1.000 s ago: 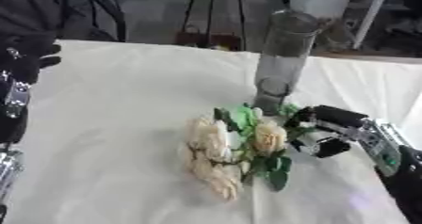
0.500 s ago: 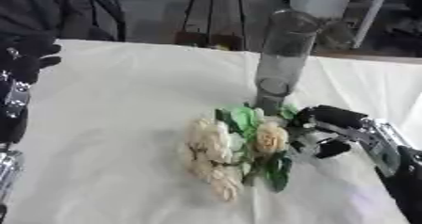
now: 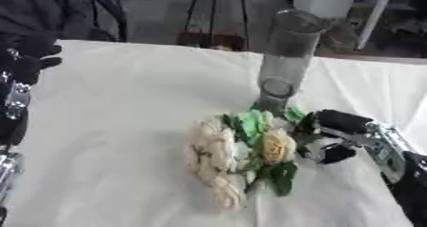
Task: Arrange flowers into the vase.
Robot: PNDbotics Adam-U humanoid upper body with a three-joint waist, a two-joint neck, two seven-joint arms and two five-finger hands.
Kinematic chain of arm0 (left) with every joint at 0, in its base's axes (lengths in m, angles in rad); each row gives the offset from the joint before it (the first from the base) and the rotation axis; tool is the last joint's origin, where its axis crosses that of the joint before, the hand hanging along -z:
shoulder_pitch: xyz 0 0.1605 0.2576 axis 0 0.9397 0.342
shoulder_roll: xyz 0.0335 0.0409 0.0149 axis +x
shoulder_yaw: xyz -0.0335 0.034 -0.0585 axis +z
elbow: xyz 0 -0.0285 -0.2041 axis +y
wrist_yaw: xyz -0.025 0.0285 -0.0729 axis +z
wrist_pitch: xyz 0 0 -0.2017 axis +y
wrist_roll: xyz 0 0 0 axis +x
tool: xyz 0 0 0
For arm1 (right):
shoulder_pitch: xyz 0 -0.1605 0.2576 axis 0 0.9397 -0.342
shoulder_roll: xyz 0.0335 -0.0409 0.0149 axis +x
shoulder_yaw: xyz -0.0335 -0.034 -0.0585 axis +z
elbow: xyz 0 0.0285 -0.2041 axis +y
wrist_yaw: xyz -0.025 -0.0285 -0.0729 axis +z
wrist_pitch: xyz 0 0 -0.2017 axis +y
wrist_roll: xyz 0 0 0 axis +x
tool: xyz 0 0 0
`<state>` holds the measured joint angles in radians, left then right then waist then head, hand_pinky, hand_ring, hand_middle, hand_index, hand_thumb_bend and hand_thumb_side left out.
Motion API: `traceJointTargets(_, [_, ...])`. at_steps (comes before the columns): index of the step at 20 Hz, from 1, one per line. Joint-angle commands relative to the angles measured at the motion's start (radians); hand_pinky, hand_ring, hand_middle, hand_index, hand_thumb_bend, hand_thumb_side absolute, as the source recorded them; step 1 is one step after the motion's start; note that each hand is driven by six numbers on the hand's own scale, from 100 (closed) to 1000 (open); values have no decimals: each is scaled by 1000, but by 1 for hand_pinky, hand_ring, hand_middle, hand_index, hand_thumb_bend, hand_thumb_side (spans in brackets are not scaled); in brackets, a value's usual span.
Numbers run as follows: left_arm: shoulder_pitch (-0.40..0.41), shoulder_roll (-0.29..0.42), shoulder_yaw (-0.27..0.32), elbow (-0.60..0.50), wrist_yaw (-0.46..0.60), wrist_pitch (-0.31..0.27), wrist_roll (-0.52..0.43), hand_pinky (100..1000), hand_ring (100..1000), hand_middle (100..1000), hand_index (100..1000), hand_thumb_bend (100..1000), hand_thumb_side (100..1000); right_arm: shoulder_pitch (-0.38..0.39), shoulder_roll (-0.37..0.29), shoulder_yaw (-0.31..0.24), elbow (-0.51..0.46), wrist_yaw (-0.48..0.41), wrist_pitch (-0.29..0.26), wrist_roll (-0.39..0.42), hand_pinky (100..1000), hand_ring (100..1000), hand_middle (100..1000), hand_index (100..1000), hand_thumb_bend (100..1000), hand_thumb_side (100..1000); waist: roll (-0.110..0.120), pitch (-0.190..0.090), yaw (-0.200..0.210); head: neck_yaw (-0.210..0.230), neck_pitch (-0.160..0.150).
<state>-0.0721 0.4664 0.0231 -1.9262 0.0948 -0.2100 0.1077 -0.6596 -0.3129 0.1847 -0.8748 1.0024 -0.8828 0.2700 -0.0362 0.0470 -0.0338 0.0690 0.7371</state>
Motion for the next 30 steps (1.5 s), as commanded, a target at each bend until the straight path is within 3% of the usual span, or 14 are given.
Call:
traceJointTargets(1, [-13,17,6,-12,-4,0,0,805,797,762,748,474,760,-14,-30,-10,-11,15,-24,3,438,427,304,605,192,442,3,-8,0,0,-2])
traceJointTargets(5, [-13,17,6,-11,-4,0,0,805,797,762,748,474,761,-14,-32,-15,-7,32,-24,-24,402,402,268,562,183,440,4,-8,-1,0,-2])
traceJointTargets(9, [-13,17,6,-11,-4,0,1,805,797,762,748,474,760,-12,-33,-22,0,53,-24,-59,377,382,243,535,100,443,4,-8,-1,-1,-2])
traceJointTargets(19, [-13,17,7,-12,-4,0,2,805,797,762,748,474,760,-7,-35,-40,22,122,-24,-166,239,295,168,464,100,432,5,-9,-1,1,-2])
traceJointTargets(23, [-12,17,7,-12,-4,0,2,805,797,762,748,473,760,-4,-35,-46,31,148,-24,-211,157,246,120,413,100,495,5,-9,-1,0,-2])
traceJointTargets(30, [-13,18,7,-13,-3,0,3,805,797,762,748,473,759,-2,-35,-52,45,181,-24,-281,100,193,100,354,100,599,6,-9,-3,1,-2])
